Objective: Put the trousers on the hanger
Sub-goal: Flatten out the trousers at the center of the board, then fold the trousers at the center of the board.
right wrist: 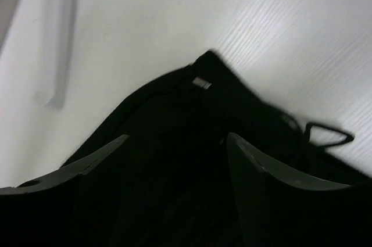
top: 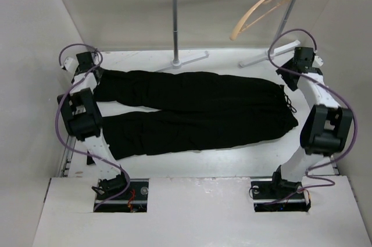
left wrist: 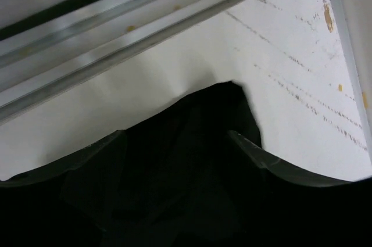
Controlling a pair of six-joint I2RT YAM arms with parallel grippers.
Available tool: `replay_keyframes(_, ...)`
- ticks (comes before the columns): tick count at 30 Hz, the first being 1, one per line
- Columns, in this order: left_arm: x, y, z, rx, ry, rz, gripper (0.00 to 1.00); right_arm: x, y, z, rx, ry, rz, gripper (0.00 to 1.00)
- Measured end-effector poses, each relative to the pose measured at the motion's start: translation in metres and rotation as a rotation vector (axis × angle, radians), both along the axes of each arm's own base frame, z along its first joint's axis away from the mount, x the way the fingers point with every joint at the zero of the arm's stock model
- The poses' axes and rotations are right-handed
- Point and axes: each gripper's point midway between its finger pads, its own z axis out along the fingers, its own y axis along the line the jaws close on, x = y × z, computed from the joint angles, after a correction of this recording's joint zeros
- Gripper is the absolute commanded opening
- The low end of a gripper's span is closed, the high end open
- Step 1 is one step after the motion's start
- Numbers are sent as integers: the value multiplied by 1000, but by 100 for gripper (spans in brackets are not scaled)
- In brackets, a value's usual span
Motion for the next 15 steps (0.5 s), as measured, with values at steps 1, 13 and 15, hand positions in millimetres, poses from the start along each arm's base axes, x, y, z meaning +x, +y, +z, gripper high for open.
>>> replay_keyframes(1, -13, 0, 10, -1, -8, 8, 61, -3, 13, 13, -7, -38, 23, 62)
replay_keyframes(13, -80, -31, 17, -101, -59, -11, 57, -80, 185, 9, 121, -114, 383, 49)
replay_keyframes(15, -77, -37, 3, -130, -40, -24, 49, -92, 201, 4, 140, -112, 432, 53)
